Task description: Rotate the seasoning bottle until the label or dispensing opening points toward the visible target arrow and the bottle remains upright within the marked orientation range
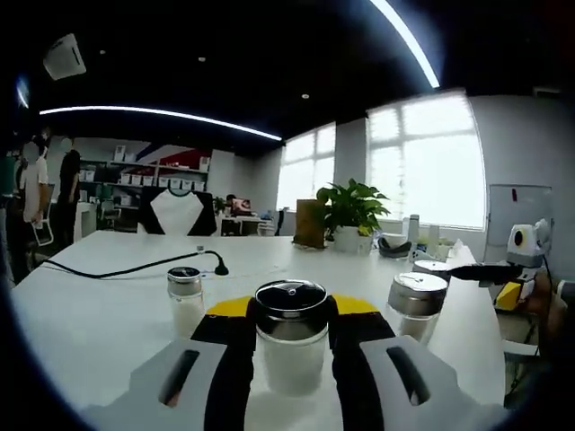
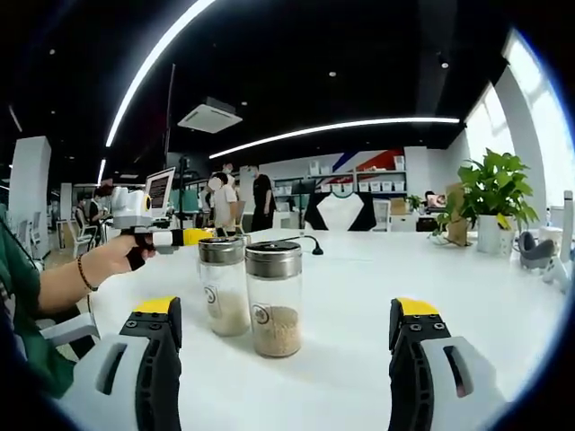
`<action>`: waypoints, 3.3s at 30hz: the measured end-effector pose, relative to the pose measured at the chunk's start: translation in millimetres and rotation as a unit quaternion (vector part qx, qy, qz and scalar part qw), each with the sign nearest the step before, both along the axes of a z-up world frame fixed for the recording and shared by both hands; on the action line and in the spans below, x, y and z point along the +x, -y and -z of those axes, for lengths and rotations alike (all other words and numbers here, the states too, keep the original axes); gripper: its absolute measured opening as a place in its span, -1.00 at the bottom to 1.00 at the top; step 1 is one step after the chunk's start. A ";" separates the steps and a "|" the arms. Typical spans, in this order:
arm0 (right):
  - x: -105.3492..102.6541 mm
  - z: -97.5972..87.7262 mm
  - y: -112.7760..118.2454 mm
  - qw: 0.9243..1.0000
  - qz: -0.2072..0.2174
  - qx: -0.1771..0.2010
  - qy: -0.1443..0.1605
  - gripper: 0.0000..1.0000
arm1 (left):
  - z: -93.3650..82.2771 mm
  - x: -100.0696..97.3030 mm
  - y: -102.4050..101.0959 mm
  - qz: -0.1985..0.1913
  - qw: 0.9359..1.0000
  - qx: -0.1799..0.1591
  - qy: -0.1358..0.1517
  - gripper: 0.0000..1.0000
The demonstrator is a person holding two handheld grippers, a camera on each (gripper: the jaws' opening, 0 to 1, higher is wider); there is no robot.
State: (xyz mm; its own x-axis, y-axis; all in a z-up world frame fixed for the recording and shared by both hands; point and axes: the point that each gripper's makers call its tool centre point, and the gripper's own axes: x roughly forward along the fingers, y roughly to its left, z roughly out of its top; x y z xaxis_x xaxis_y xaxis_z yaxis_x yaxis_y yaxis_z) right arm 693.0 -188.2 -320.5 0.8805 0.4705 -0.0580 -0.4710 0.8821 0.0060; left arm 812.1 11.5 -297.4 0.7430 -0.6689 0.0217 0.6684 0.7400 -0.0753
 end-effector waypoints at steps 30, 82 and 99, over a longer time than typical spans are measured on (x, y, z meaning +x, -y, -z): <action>-0.8 3.1 1.4 1.000 0.000 -0.001 -0.007 0.96 | 40.7 -57.3 24.7 0.048 0.998 0.024 0.018 -0.35; 5.8 11.1 4.5 1.000 -0.005 -0.017 -0.017 0.95 | 36.9 -60.1 35.0 0.311 0.949 0.055 -0.009 -0.32; 9.2 11.8 8.9 1.000 0.003 -0.008 -0.021 0.93 | 31.9 -74.7 43.0 0.304 0.952 0.038 -0.002 -0.34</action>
State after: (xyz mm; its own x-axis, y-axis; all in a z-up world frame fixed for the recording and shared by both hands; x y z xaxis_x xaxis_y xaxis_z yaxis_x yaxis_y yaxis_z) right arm 702.2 -197.1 -332.3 0.8799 0.4639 -0.1029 -0.4652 0.8851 0.0123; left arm 737.4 -31.5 -329.3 0.2181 -0.9748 -0.0464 0.9747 0.2199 -0.0395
